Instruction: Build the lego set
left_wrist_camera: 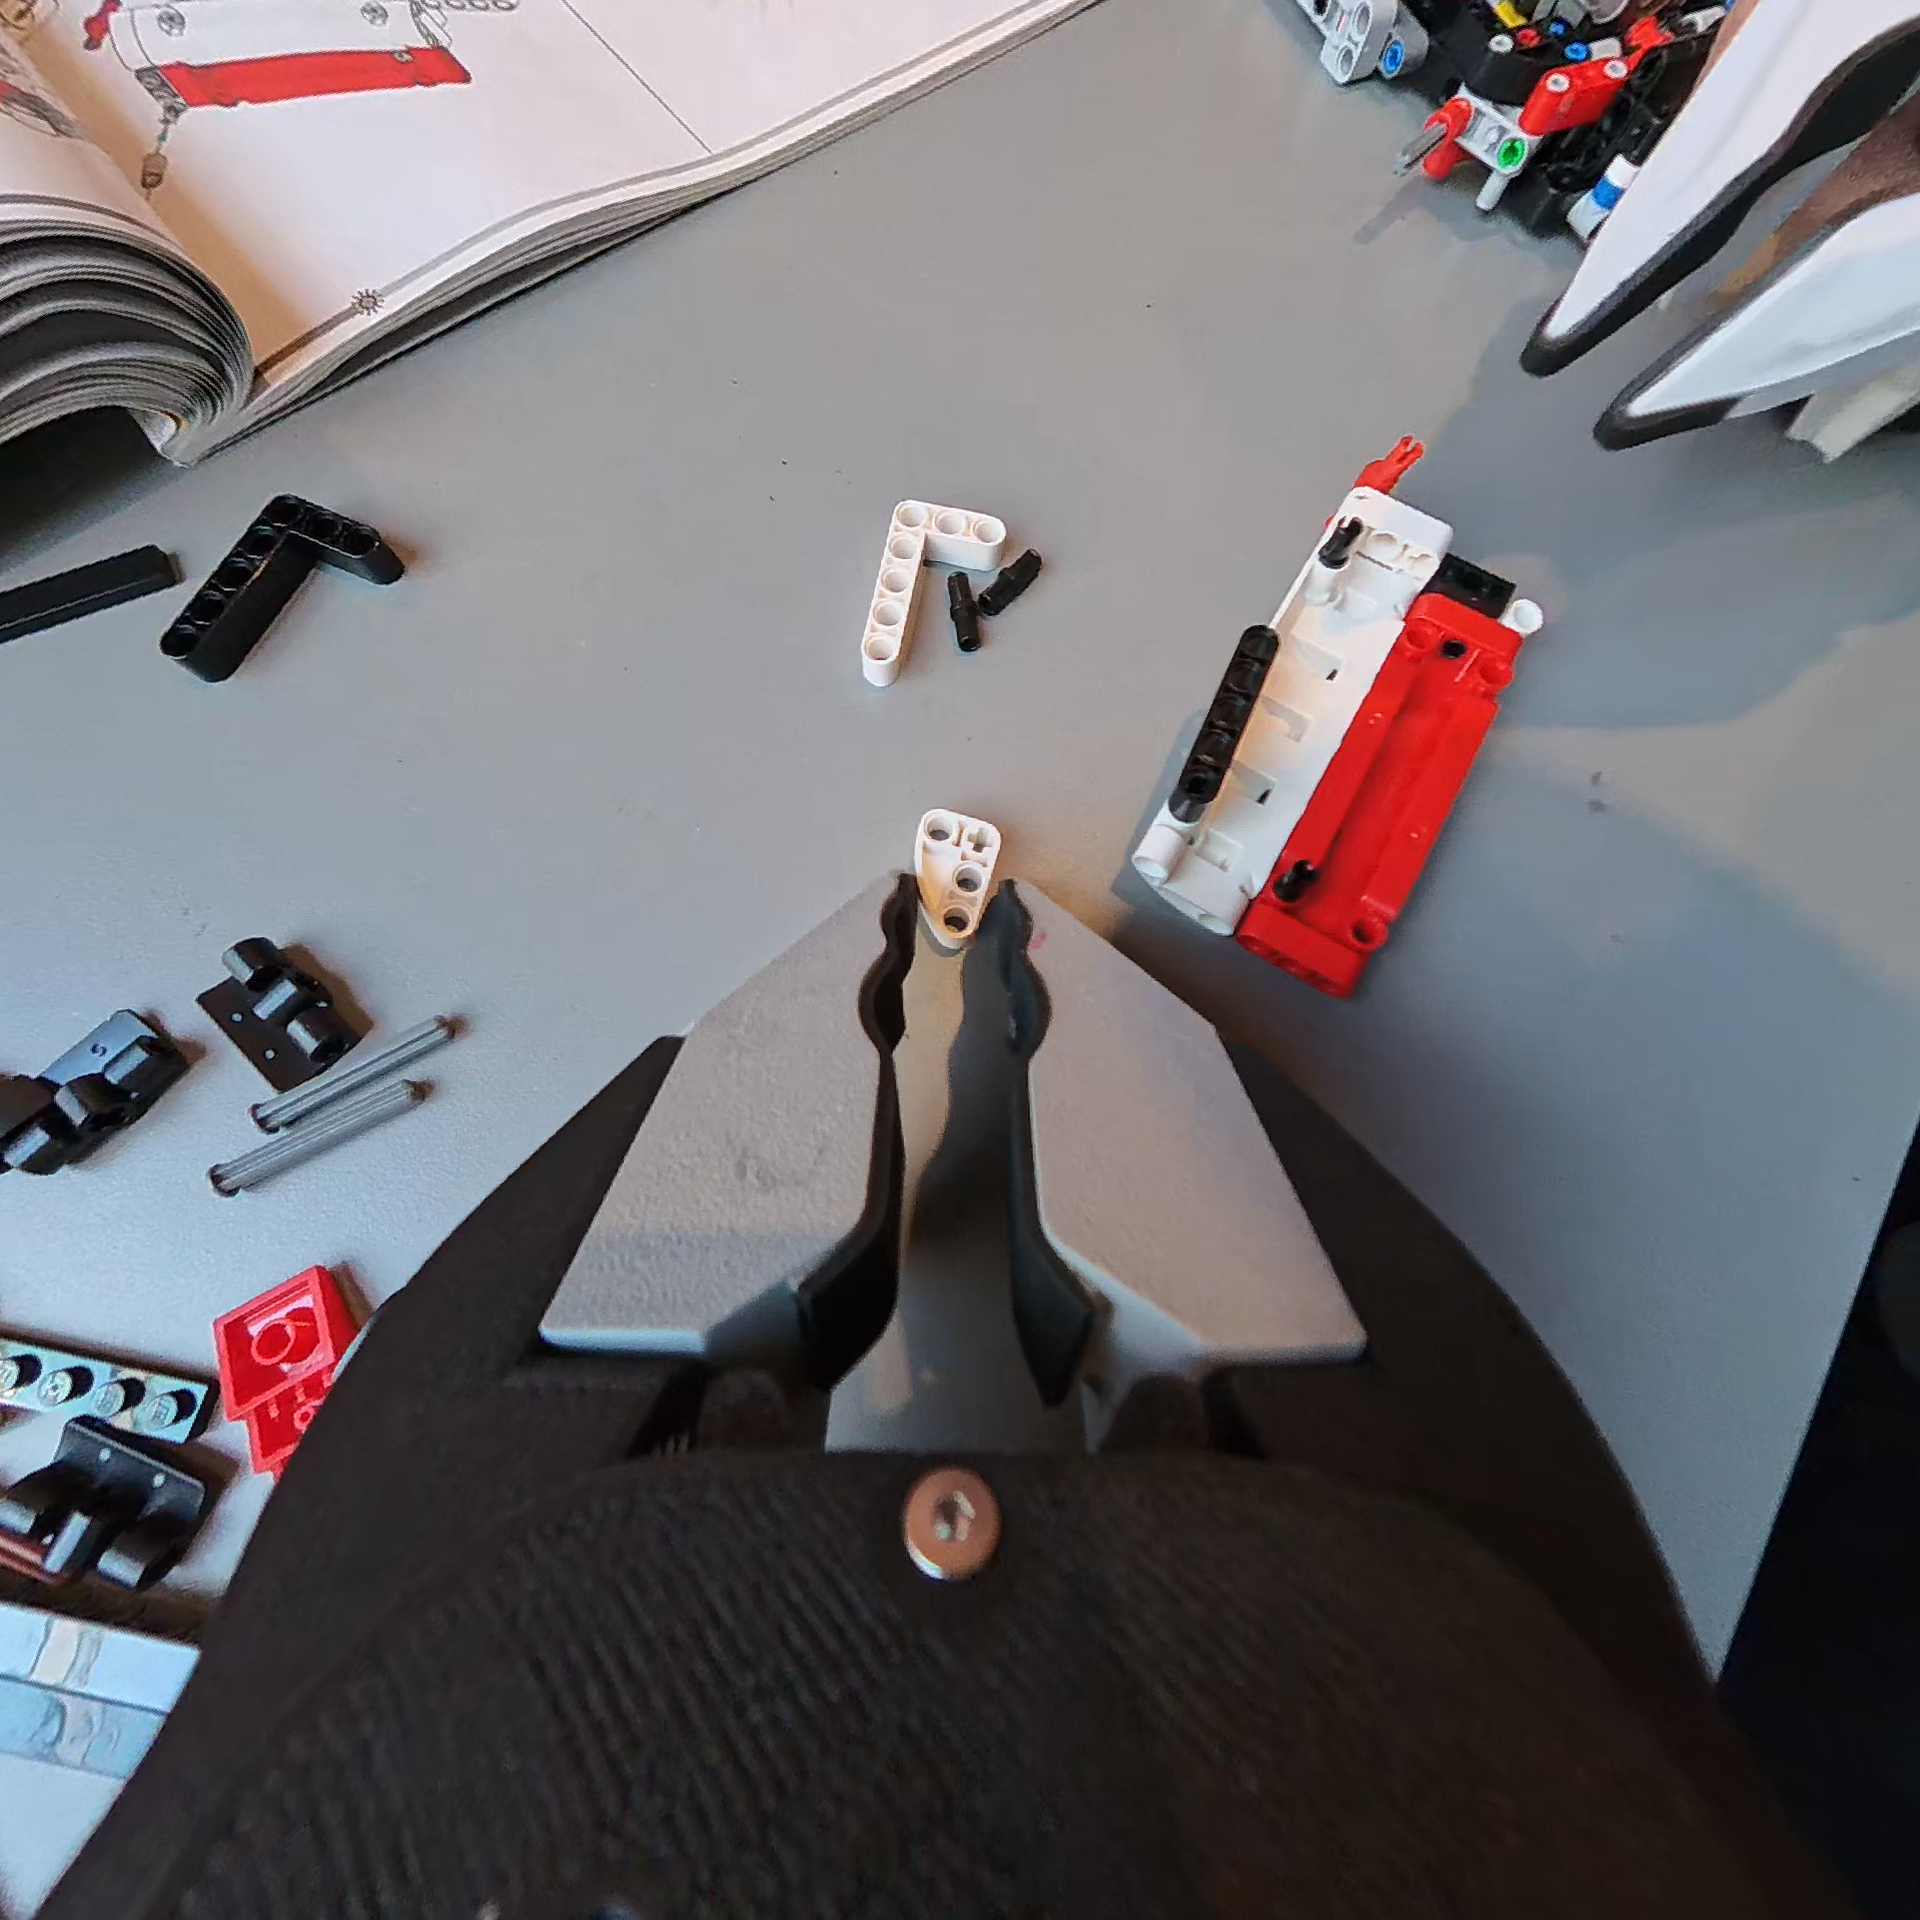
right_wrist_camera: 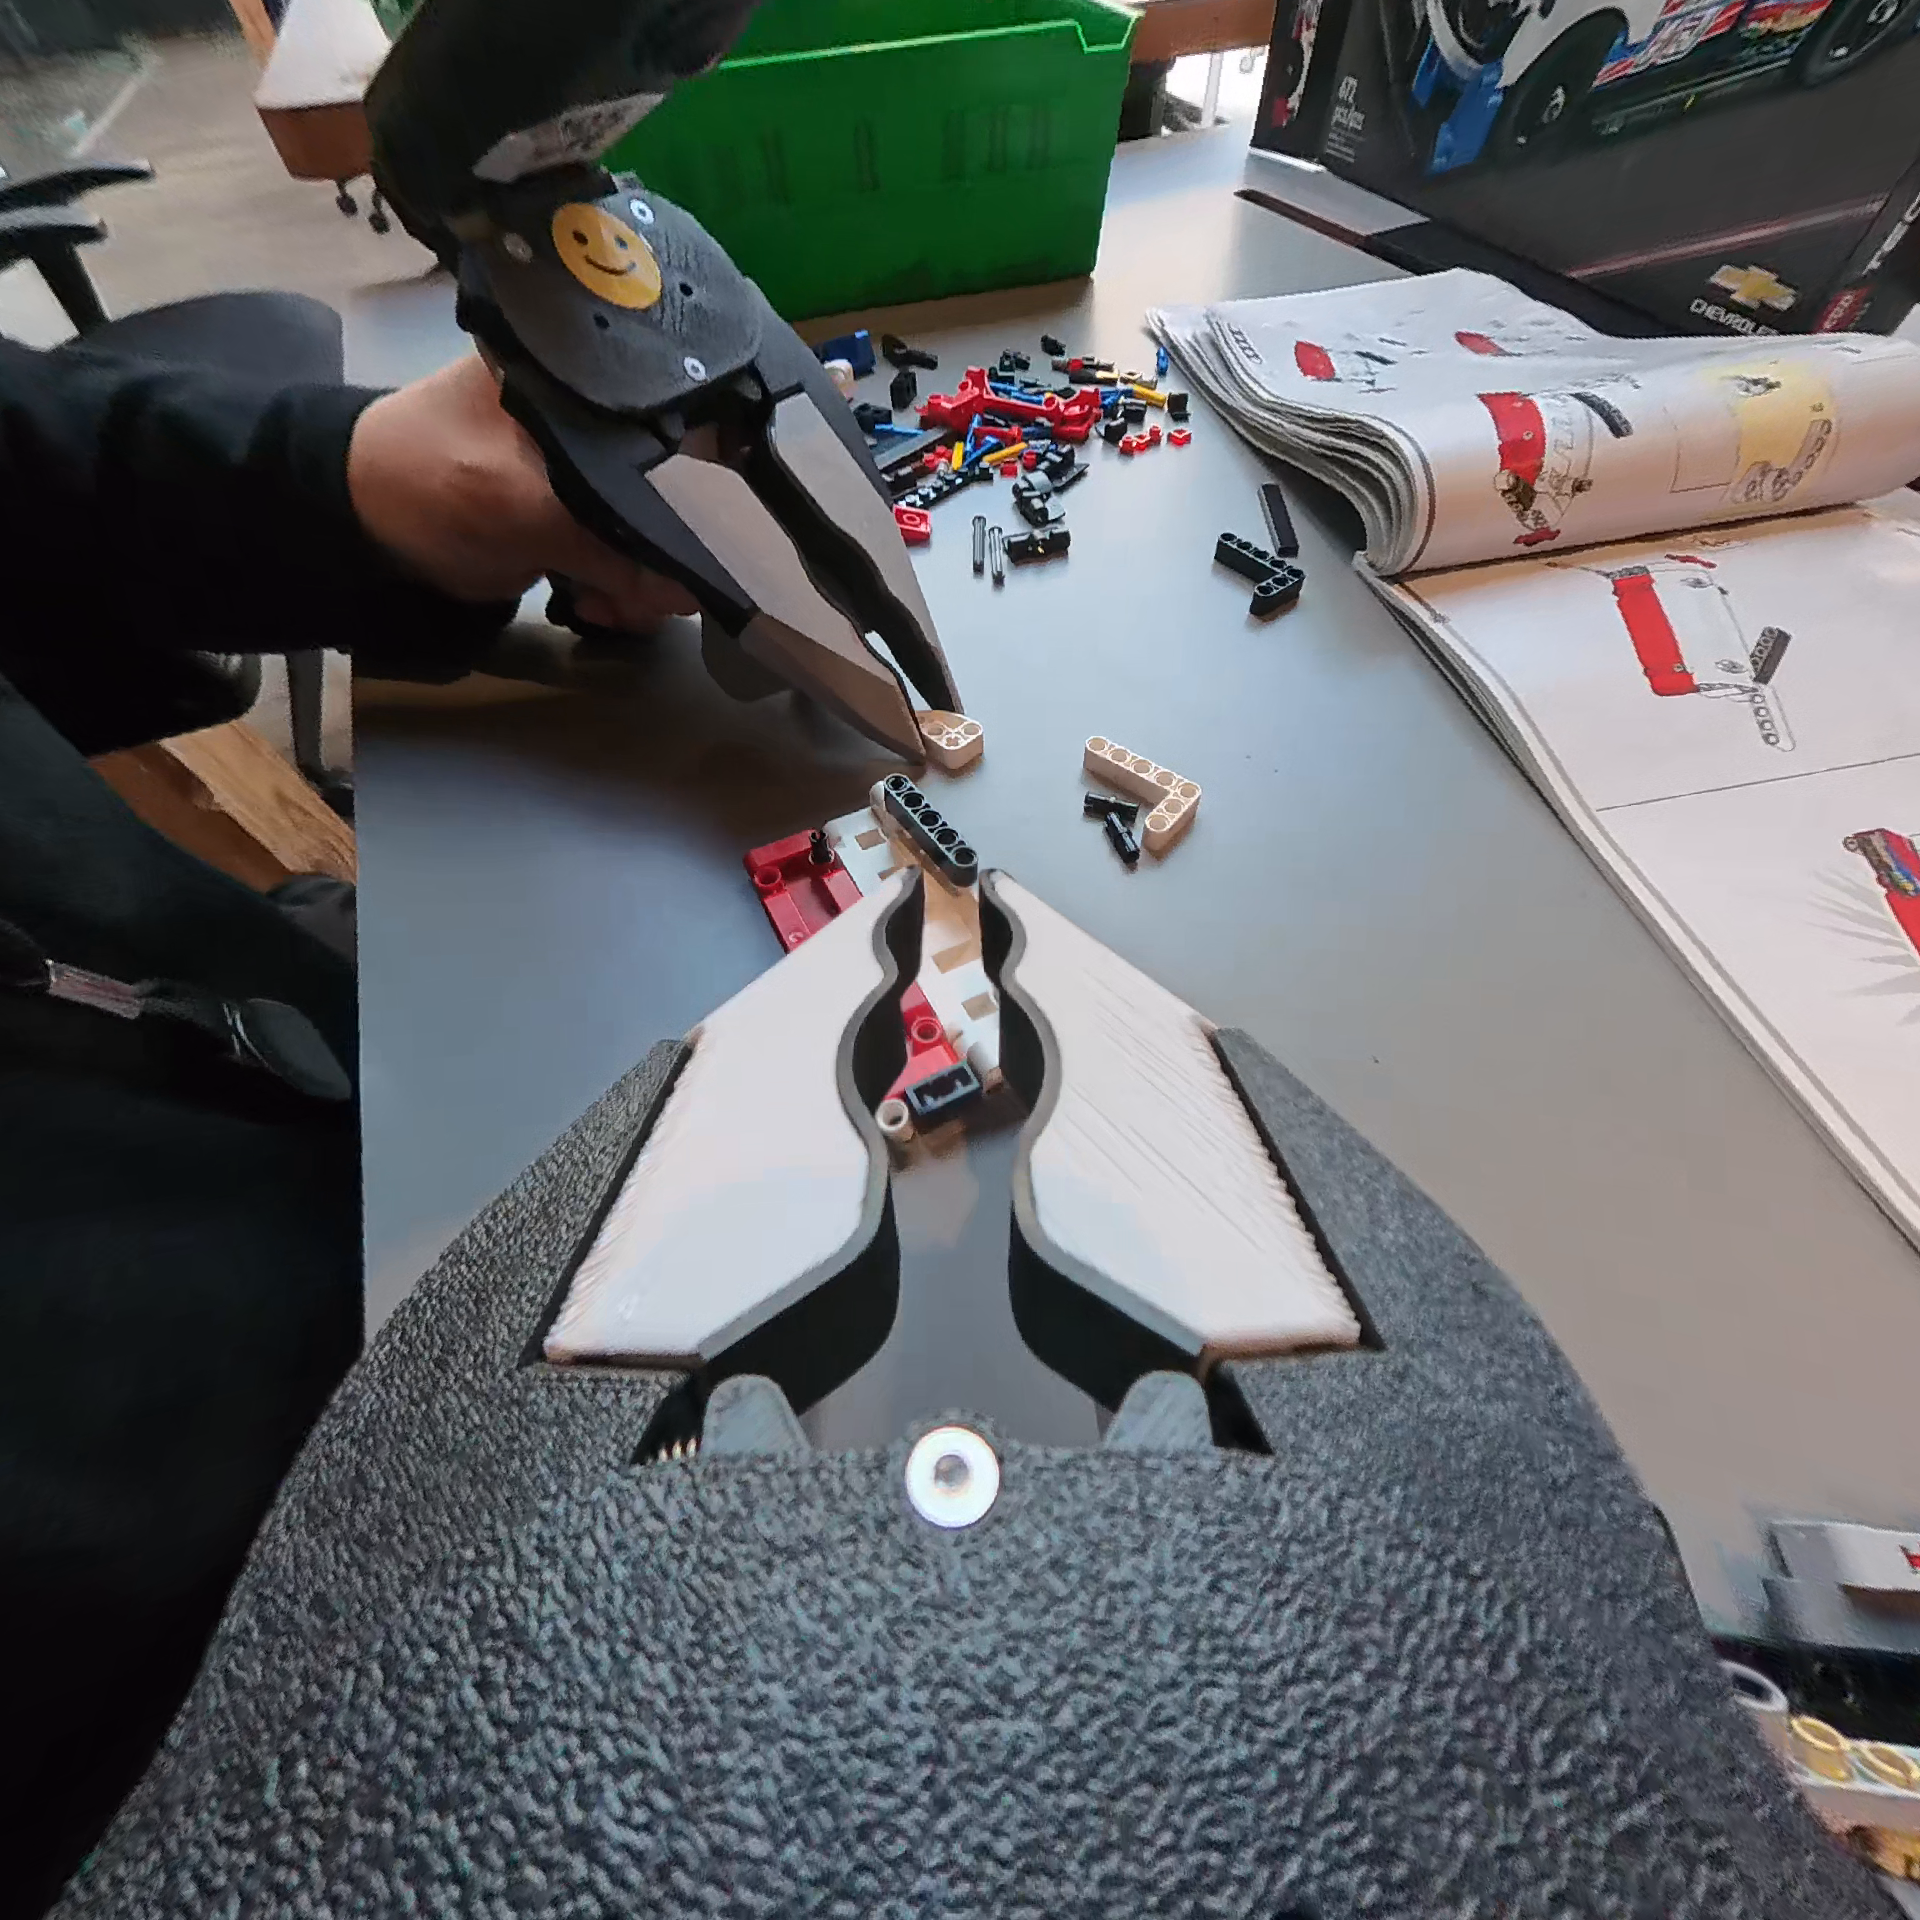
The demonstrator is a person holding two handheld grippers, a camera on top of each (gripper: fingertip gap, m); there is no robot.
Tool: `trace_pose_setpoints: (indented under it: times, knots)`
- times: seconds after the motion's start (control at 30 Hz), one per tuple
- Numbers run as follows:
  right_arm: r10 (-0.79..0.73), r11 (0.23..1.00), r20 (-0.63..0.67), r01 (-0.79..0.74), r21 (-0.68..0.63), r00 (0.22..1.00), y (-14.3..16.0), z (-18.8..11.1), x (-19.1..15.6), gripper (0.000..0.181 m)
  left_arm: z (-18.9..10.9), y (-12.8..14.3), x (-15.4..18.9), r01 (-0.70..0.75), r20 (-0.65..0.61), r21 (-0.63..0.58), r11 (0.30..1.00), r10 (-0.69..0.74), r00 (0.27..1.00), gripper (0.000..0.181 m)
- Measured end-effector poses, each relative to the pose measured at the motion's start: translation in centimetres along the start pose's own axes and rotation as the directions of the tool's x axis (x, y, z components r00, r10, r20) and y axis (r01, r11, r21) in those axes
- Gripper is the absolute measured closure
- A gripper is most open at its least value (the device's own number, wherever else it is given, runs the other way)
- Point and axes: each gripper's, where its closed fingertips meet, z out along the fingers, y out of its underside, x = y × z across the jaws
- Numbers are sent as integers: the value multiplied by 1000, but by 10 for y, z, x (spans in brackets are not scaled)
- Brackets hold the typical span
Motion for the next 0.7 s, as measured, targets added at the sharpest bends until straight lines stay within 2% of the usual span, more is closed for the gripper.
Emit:
trace_pose_setpoints:
  times: [0.33,0.7]
  knots:
    - [-5,1000,-10,5,20,1000,-8,8,0,171,6,-7,-2,32,-33,2,1000,-31,999,172]
    - [-28,994,-15,29,101,1000,-17,2,2,173,12,-12,0,37,-71,2,999,-37,997,171]
